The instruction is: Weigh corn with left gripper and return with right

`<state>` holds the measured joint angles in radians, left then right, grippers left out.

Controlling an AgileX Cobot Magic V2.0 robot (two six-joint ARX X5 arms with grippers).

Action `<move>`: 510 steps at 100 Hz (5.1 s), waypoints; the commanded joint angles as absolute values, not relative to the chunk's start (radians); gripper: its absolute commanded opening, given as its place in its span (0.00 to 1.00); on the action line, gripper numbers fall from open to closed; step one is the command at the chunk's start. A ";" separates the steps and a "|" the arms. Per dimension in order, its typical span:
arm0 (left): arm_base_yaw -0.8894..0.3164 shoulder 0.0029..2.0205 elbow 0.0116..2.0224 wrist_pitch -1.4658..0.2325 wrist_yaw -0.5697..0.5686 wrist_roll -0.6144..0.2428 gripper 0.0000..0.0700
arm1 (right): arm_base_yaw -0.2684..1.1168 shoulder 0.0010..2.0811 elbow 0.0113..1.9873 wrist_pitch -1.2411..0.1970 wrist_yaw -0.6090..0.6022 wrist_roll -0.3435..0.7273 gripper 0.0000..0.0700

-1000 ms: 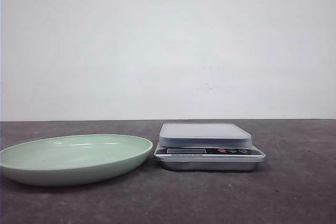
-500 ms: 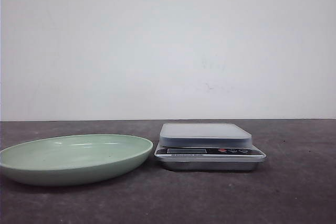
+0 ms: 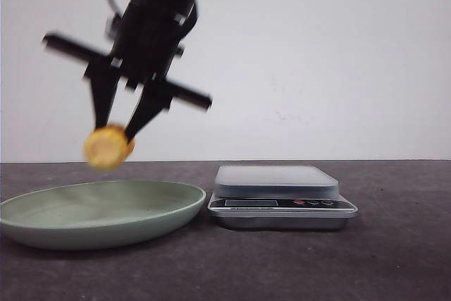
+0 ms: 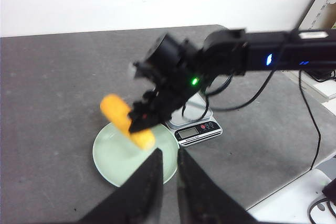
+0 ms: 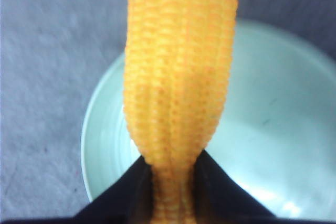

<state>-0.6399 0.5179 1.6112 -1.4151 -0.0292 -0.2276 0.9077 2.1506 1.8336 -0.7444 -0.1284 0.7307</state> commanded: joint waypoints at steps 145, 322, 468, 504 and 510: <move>-0.648 0.529 1.628 -1.442 -0.227 -0.199 0.02 | 1.325 1.421 2.005 -0.925 0.780 0.163 0.01; -0.648 0.529 1.628 -1.420 -0.265 -0.247 0.02 | 1.371 1.088 1.527 -0.355 0.866 -0.437 0.01; -0.648 0.529 1.628 -1.420 -0.265 -0.247 0.02 | 0.027 0.004 0.014 -0.162 -0.237 -0.025 0.01; -0.648 0.529 1.628 -1.420 -0.265 -0.247 0.02 | -0.001 0.004 0.014 -0.162 -0.265 -0.034 0.01; -0.648 0.529 1.628 -1.420 -0.265 -0.247 0.02 | -0.001 0.004 0.014 -0.161 -0.266 -0.034 0.01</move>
<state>-0.6399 0.5182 1.6112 -1.4185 -0.2626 -0.2398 -0.0010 0.0036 0.0158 -0.1600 -0.2611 -0.0437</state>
